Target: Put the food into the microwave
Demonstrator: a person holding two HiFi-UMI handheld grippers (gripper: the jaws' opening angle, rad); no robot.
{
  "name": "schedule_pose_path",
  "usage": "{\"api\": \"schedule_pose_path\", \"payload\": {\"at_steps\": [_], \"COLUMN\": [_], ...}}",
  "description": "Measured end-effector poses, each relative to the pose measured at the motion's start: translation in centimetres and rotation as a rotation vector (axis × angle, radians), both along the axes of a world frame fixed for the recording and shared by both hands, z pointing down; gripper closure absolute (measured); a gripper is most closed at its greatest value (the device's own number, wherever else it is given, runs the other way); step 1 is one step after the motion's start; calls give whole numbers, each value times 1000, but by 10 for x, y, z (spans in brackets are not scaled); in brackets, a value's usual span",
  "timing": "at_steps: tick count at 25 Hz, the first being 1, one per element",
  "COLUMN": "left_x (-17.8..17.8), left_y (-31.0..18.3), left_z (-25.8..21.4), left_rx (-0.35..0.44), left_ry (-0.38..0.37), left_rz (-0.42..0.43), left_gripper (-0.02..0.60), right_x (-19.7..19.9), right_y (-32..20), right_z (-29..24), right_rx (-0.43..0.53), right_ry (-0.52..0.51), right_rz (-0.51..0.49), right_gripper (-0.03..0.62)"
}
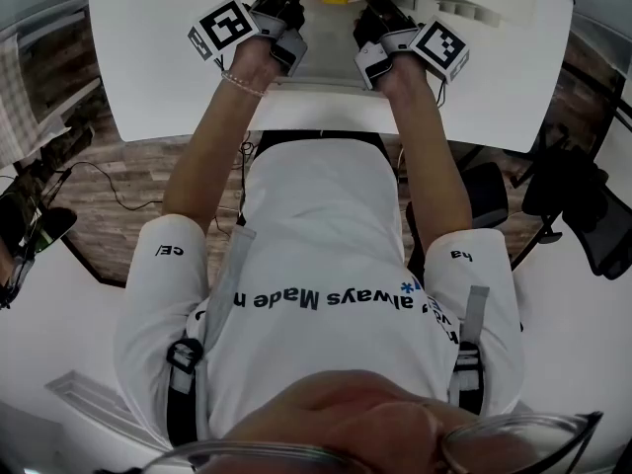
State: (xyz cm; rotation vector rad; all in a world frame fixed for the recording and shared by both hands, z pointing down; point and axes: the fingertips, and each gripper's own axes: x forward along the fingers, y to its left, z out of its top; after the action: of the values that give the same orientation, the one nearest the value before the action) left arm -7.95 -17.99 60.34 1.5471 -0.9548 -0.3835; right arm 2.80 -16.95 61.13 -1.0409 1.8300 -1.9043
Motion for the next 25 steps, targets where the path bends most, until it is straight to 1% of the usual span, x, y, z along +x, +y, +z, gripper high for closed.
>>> {"api": "schedule_pose_path", "payload": {"at_steps": [3, 7, 13, 19, 20, 22, 25], "left_x": [-1, 0, 8, 5, 5, 4, 3], "left_y": [-2, 3, 12, 5, 5, 4, 2], "left_z": [-4, -3, -3, -1, -2, -3, -4], "left_rx": [8, 10, 4, -20, -22, -25, -28], "left_ry": [17, 8, 32, 68, 73, 83, 91], "left_rz": [-13, -5, 12, -24, -31, -45, -58], "left_gripper": [549, 545, 546, 554, 554, 555, 556], "right_x": [-2, -2, -1, -6, -6, -6, -3], "right_y": [-3, -7, -14, -22, -22, -20, -13], "right_z": [1, 2, -2, -4, -6, -9, -9], "right_rx": [-10, -13, -10, 22, 26, 31, 31], "right_ry": [-9, -18, -19, 2, 2, -1, -7], "right_rz": [8, 19, 40, 17, 15, 16, 20], "right_gripper": [572, 572, 572, 571, 564, 513, 510]}}
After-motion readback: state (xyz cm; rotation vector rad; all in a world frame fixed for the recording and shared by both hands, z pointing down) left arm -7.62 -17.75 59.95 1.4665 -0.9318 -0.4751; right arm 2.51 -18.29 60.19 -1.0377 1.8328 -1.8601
